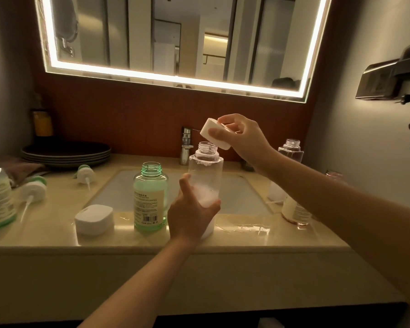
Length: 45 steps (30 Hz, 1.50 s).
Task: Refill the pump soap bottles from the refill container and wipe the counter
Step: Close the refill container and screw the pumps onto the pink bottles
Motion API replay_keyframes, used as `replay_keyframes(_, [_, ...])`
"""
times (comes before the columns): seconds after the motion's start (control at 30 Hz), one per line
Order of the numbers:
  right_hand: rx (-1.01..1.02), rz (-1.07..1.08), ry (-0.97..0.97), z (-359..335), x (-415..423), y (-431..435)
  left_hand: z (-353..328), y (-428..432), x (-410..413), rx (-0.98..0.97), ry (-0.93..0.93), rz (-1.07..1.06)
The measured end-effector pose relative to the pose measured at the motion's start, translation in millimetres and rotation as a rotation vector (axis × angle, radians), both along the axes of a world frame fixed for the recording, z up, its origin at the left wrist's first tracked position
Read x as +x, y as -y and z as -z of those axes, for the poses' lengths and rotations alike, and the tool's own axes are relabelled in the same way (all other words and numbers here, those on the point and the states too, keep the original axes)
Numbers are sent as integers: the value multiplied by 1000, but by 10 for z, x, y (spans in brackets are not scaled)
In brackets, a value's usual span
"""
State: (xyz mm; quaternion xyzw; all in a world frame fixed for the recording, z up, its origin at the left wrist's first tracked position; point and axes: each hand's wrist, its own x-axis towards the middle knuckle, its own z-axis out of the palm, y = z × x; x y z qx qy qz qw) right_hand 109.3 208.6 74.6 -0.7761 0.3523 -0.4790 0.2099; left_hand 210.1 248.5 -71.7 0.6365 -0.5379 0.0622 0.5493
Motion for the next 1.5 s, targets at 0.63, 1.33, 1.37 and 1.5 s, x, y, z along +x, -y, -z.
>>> replay_keyframes(0.63, [-96,-10,-275,8,99,-41,-2,-37,11,3,-2,11])
replay_keyframes(1.33, [93,-24,-431,-168,184,-119,29,-25,33,7,-3,31])
replay_keyframes(1.37, [132,-58,-445,-186,180,-118,30,-24,33,5,-3,33])
replay_keyframes(1.5, [113,-99,-456,-183,153,-106,39,-16,38,0,-2,33])
